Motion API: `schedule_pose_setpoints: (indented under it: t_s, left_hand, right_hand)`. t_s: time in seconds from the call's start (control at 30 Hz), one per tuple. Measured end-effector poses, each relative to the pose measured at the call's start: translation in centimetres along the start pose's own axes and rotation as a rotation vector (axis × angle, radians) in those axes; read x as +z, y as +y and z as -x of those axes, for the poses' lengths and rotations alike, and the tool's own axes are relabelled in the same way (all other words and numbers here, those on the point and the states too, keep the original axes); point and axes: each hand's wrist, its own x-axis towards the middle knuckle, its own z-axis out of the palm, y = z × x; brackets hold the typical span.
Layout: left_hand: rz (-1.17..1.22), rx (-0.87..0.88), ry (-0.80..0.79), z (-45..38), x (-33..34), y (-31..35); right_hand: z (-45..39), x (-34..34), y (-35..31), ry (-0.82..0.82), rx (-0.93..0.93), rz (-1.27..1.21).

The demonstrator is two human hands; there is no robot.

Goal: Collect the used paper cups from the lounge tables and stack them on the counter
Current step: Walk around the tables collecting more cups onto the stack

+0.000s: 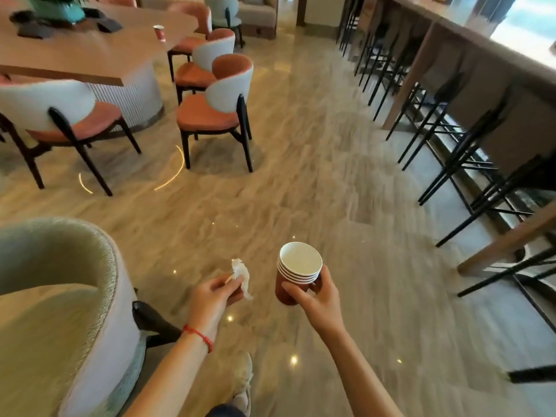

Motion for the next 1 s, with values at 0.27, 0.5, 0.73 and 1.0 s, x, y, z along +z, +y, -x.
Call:
schedule_pose_setpoints:
  t_s: [0.27, 0.5, 0.73, 1.0]
  left_hand:
    - [0.005, 0.023, -0.011, -13.6, 4.1, 6.4]
    - [-0.007, 0.046, -0.009, -24.2, 7.1, 12.0]
    - [0.019, 0.043, 0.059, -35.9, 10.4, 13.8]
    - [0.063, 0.042, 0.201, -45.9, 13.8, 19.0]
  right_hand:
    - [-14.5, 2.8, -1.6, 0.043, -0.011, 0.030]
    - [-26.3, 5.0, -3.9, 0.037, -0.030, 0.023]
    - [-39.8, 6.8, -1.7, -0.018, -0.045, 0.043]
    - [-54.5, 9.3, -3.6, -0.184, -0.042, 0.063]
